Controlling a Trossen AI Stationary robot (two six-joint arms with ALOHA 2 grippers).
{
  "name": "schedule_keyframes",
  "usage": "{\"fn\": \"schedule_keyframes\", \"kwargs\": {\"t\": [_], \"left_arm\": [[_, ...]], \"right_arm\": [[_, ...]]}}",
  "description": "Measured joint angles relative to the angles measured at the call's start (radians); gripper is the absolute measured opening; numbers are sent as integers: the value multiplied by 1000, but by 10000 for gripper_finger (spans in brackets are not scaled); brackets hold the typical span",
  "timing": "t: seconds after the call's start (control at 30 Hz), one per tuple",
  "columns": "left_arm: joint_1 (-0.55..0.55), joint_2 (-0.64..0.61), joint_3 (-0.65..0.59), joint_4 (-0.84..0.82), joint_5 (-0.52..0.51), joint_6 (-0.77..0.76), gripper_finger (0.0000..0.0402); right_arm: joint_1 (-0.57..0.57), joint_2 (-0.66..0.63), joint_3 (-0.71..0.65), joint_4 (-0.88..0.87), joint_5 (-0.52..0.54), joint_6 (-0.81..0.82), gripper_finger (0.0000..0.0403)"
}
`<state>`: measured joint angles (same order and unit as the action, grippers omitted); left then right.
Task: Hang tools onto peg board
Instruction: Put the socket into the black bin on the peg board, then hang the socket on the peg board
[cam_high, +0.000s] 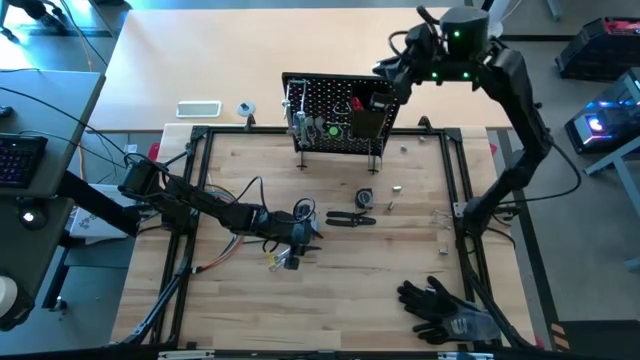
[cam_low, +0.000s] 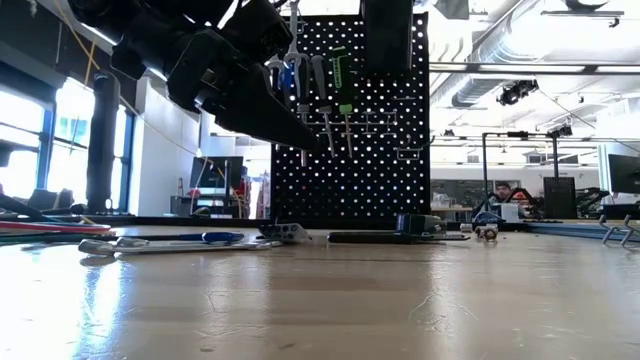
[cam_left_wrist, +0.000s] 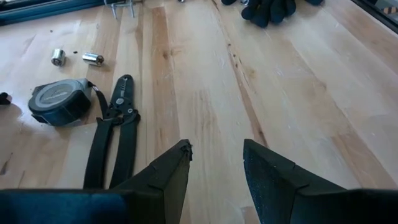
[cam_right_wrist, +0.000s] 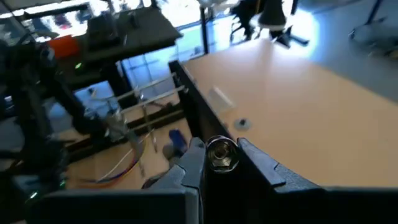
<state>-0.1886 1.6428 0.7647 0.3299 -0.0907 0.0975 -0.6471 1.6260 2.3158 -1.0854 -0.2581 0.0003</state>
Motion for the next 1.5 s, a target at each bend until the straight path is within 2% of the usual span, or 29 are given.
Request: {"fn": "schedule_keyframes", "kwargs": {"t": [0.27,0.53,0.97,1.1,1.2,1.4,1.5], "left_arm": [[6,0,0,3,2,0,142],[6,0,0,3,2,-7,142],[5,0,0,3,2,-24,142],[5,0,0,3,2,-35,142],[5,0,0,2,2,-45,142],[5,0,0,0,2,-44,142],[5,0,0,2,1,-44,142]], "right_arm": [[-41,39,-9,-92,-109,-34,51],[-32,53,-10,-109,-113,-57,56],[-32,50,-10,-141,-100,-53,142],[-32,49,12,-156,-53,-63,153],[-31,39,40,-173,19,-61,152],[-31,-60,28,-162,179,-3,151],[-23,-110,28,-185,204,25,151]]}}
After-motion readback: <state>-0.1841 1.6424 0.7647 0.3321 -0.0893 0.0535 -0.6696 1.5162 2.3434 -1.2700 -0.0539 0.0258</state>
